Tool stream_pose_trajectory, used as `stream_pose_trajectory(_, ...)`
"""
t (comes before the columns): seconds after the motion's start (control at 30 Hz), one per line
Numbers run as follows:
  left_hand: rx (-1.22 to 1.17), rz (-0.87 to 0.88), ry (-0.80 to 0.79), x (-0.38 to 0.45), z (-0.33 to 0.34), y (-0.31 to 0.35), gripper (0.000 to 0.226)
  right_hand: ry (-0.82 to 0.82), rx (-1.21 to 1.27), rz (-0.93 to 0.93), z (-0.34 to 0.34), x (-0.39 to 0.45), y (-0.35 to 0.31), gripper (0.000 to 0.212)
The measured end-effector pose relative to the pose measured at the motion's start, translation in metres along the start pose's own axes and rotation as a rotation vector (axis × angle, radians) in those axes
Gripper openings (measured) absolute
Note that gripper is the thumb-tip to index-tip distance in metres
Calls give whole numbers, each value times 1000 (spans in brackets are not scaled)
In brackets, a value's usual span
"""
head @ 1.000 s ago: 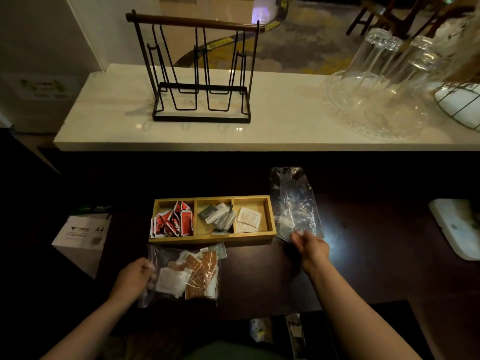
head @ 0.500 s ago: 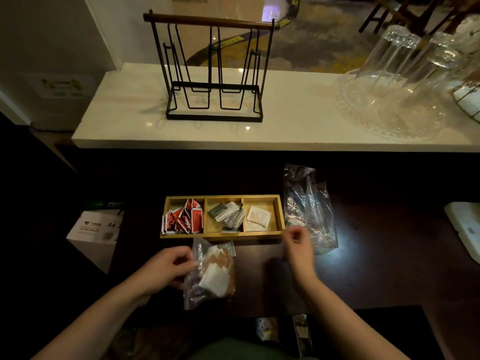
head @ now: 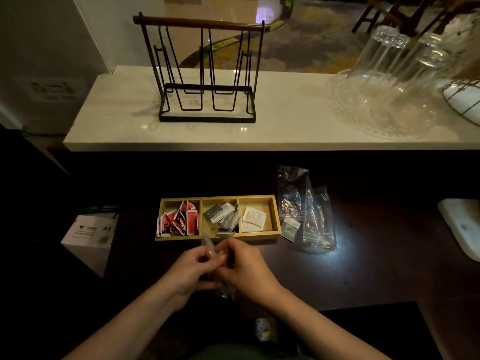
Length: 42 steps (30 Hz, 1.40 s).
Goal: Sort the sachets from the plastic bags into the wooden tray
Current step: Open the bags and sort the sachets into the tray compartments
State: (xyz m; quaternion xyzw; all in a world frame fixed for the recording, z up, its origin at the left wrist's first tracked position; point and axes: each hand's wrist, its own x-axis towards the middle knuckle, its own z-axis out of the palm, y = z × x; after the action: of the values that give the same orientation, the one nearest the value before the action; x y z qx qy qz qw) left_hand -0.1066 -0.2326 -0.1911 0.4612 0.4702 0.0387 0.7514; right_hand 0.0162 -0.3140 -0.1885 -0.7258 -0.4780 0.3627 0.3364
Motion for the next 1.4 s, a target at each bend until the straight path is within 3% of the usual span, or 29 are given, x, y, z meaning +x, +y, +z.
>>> stream_pose_trajectory(0.17,-93,-25,-8,3,-4,-1,28,-21,44,69,-11,2,2,20)
stream_pose_trajectory(0.33,-132,-37,-2,5,-2,-1,20,-15,42,110,-14,5,1,12)
stream_pose_trajectory(0.47,-111,-6,-10,5,-1,-1,22,-9,158,171,-13,7,4,23)
stream_pose_trajectory(0.57,-55,40,7,5,0,-1,30,6,173,171,-10,5,4,17)
stream_pose_trajectory(0.77,81,111,44,3,6,1,19,-25,112,94,-11,2,0,22)
stream_pose_trajectory(0.87,95,109,55,4,6,0,30,-31,138,123,-16,6,4,15)
stream_pose_trajectory(1.0,64,102,35,2,4,-2,29,-32,167,156,-14,6,8,13)
stream_pose_trajectory(1.2,203,145,82,-1,5,-2,22,0,-82,60,-13,4,4,8)
stream_pose_trajectory(1.4,434,188,135,-4,8,3,19,13,-126,66,-17,7,4,3)
